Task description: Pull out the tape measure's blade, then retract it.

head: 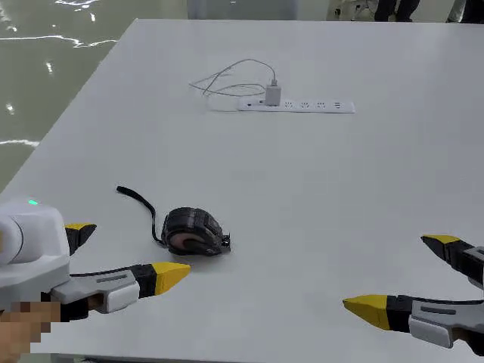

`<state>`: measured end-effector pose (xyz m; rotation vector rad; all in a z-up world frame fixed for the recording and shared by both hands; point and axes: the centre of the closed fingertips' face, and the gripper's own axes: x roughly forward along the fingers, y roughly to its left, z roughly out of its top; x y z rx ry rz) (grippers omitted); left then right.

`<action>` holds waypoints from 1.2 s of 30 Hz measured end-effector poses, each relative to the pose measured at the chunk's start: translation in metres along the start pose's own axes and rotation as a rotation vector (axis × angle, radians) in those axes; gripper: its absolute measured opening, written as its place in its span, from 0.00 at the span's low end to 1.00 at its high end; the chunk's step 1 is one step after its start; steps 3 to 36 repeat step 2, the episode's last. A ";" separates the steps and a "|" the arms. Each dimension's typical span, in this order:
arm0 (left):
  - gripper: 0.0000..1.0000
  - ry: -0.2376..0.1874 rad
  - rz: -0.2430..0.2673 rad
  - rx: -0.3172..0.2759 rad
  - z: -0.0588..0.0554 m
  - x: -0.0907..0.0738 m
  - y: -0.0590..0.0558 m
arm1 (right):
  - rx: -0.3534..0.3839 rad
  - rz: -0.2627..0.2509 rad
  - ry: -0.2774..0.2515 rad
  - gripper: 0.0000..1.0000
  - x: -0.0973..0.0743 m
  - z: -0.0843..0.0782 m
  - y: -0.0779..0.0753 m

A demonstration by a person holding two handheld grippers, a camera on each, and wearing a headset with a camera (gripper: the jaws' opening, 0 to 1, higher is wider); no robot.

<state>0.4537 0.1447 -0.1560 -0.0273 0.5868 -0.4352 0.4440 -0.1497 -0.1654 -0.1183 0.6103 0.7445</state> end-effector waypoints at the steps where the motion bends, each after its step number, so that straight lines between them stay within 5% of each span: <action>1: 0.99 0.002 0.001 0.003 0.000 0.000 0.000 | 0.000 -0.001 0.000 0.99 0.000 0.000 0.000; 36: 0.99 0.005 0.004 0.005 -0.001 0.000 0.001 | 0.000 -0.002 0.001 0.99 0.000 0.000 0.000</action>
